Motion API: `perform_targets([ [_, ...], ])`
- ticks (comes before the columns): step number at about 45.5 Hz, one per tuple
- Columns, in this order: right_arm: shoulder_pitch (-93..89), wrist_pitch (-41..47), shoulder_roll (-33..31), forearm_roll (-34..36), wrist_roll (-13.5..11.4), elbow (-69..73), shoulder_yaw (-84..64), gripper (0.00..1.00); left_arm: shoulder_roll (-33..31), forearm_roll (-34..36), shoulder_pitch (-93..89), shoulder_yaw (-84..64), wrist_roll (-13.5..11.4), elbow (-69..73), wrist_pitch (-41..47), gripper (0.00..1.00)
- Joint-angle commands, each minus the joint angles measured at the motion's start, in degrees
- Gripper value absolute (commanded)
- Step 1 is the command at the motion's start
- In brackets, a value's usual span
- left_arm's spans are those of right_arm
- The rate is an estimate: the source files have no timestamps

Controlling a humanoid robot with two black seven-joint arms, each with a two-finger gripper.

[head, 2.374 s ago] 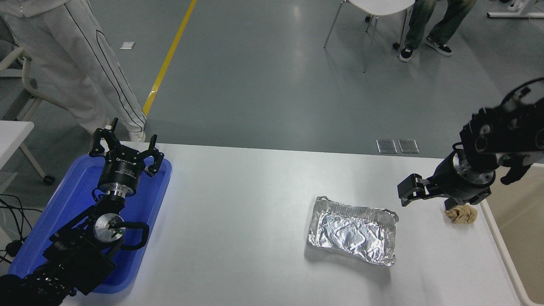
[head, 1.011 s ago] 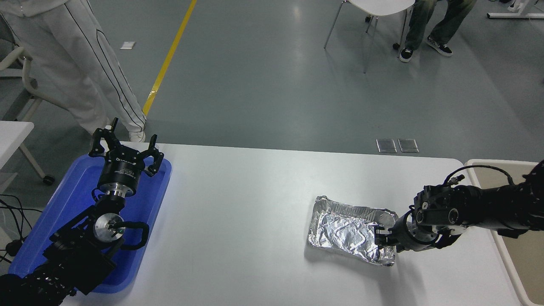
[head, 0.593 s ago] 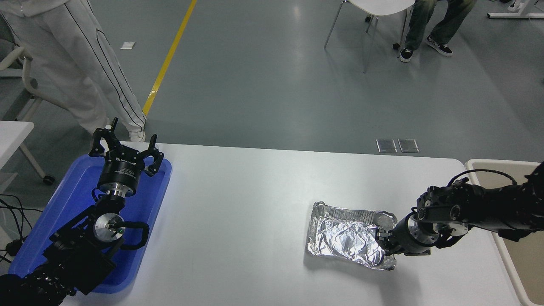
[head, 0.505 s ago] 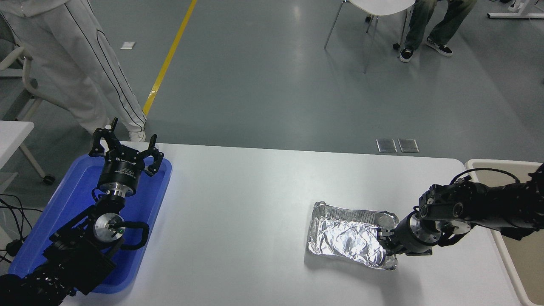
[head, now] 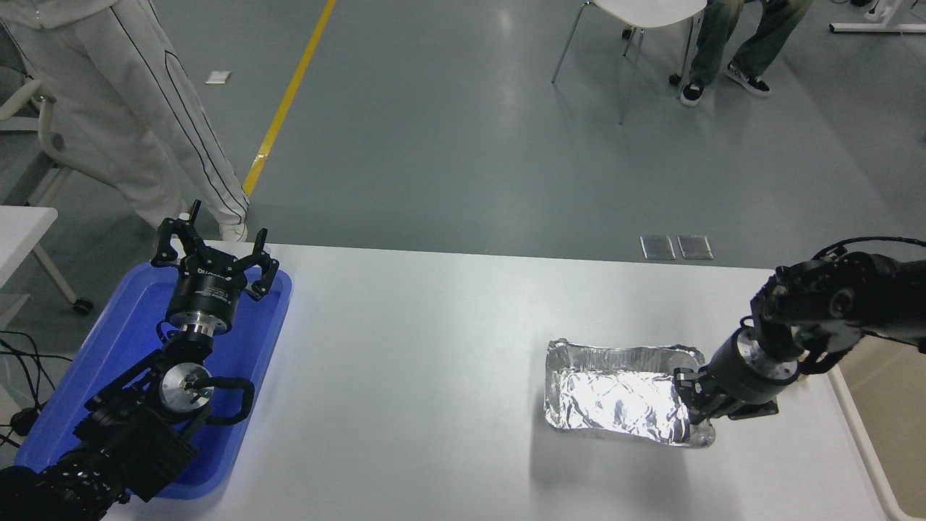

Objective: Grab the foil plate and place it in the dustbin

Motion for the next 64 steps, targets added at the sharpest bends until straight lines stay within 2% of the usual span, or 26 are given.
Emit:
perform_targets([
  [1,11.0,1.4,-2.3,-2.4,0.0,8.2,-5.7,0.0,0.0,0.0,-0.1,0.0,0.0,0.1,0.0,1.0],
  [12,18.7,10.4,-3.7,-2.5,0.0,9.9,-7.7,0.0,0.0,0.0,0.0,0.0,0.0,0.0,0.0,1.0],
  [20,22.0,13.2,-4.6,-2.6,0.0,10.1,-7.9,0.0,0.0,0.0,0.0,0.0,0.0,0.1,0.0,1.0],
  [64,49.4,13.3,-8.5,-3.4,0.1,14.6,-18.3,0.0,0.0,0.0,0.0,0.0,0.0,0.0,0.0,1.0],
])
